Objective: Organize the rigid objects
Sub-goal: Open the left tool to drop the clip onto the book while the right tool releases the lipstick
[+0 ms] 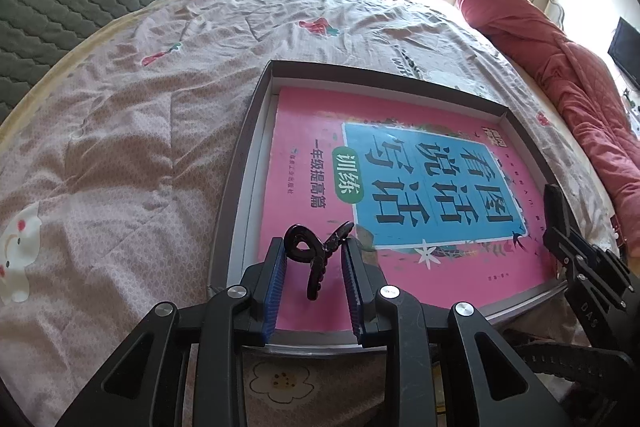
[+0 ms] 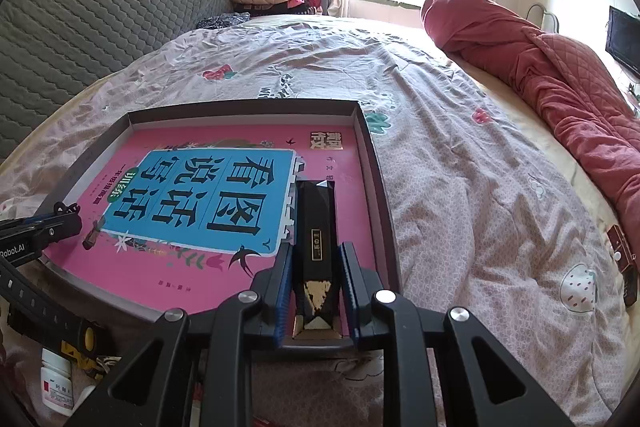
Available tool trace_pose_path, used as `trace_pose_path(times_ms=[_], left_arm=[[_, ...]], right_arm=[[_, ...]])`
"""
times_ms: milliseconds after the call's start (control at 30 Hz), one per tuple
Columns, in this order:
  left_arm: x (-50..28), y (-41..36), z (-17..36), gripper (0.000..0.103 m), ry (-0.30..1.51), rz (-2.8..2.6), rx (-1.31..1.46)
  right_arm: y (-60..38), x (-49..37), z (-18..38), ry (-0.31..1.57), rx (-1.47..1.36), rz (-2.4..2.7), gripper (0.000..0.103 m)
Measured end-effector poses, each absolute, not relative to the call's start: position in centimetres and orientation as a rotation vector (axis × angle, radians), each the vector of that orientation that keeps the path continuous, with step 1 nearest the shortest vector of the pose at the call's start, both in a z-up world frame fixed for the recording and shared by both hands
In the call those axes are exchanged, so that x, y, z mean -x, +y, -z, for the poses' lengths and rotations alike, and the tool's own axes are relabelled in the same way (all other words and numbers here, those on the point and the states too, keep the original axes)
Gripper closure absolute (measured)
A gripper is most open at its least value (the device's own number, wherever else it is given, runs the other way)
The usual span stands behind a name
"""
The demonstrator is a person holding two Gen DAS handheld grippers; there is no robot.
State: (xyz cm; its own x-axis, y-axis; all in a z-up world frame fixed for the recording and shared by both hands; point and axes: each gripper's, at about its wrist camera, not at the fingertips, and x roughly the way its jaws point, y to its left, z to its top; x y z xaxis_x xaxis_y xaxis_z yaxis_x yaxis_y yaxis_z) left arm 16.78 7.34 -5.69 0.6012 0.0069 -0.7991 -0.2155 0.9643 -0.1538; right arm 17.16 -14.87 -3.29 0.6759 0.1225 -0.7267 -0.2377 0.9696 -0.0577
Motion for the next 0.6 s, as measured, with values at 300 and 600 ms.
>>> trace_pose_path(times_ms=[300,600], left_arm=[[-16.6,7.3,5.5,0.066,0.917,-0.126,0.248],[-15.1,7.8,3.8,0.053,0.851,-0.103,0.275]], right_arm=[[-15.0,-17.1,3.1,0.798,0.182,-0.191,0.080],[-15.4,-17.1,2.9,0.811,0.196,-0.194,0.080]])
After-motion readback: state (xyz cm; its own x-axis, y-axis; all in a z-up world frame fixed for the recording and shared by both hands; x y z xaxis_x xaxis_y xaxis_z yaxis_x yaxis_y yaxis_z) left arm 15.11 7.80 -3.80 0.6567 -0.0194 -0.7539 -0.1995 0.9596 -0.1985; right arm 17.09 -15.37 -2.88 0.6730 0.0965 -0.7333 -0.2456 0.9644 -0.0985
